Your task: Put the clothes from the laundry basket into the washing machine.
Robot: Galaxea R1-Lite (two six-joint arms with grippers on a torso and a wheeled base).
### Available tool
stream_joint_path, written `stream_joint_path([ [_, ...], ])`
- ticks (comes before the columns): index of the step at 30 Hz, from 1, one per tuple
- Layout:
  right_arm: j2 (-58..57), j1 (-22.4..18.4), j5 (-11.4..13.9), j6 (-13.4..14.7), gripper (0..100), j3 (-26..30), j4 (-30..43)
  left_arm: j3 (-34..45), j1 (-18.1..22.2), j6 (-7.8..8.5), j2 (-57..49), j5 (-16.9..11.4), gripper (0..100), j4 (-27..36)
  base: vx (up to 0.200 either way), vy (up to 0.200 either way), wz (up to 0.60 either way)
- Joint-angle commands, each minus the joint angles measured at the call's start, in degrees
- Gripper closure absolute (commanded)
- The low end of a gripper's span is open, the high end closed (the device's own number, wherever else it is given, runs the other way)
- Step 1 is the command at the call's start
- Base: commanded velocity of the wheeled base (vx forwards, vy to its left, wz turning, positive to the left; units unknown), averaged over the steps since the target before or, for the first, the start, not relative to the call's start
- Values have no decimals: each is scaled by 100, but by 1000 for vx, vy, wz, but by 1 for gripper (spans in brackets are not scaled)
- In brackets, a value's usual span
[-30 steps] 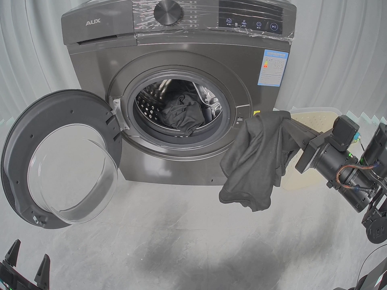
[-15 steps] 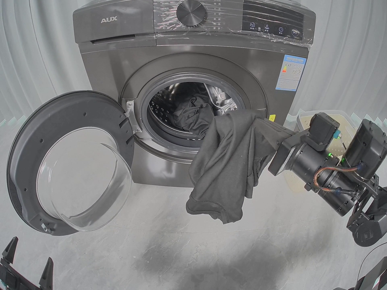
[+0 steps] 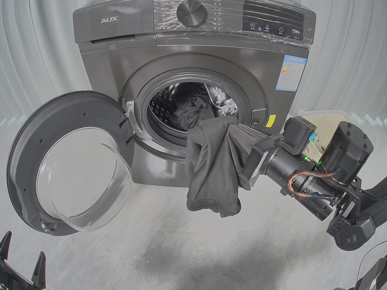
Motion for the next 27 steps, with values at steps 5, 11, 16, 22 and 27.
stream_joint_path([
  [5,641,239,3,94,100,-760,-92,-979,-523,-227,1973,-1029,0,-505,0,0,0],
  [11,913,177,20,138,100,-1234,-215,-899,-813,-429,3977,-1522,0,-1867,0,0,0],
  [16,1247,160,56,182,100,-1788,-136,-750,-1226,-376,5304,-1495,0,-3185,0,0,0],
  [22,1370,134,64,182,100,-2245,57,-785,-1709,-447,6403,-1539,0,-3722,0,0,0],
  [27,1458,125,56,182,100,-2412,75,-891,-2298,-649,7343,-1539,0,-4117,0,0,0],
])
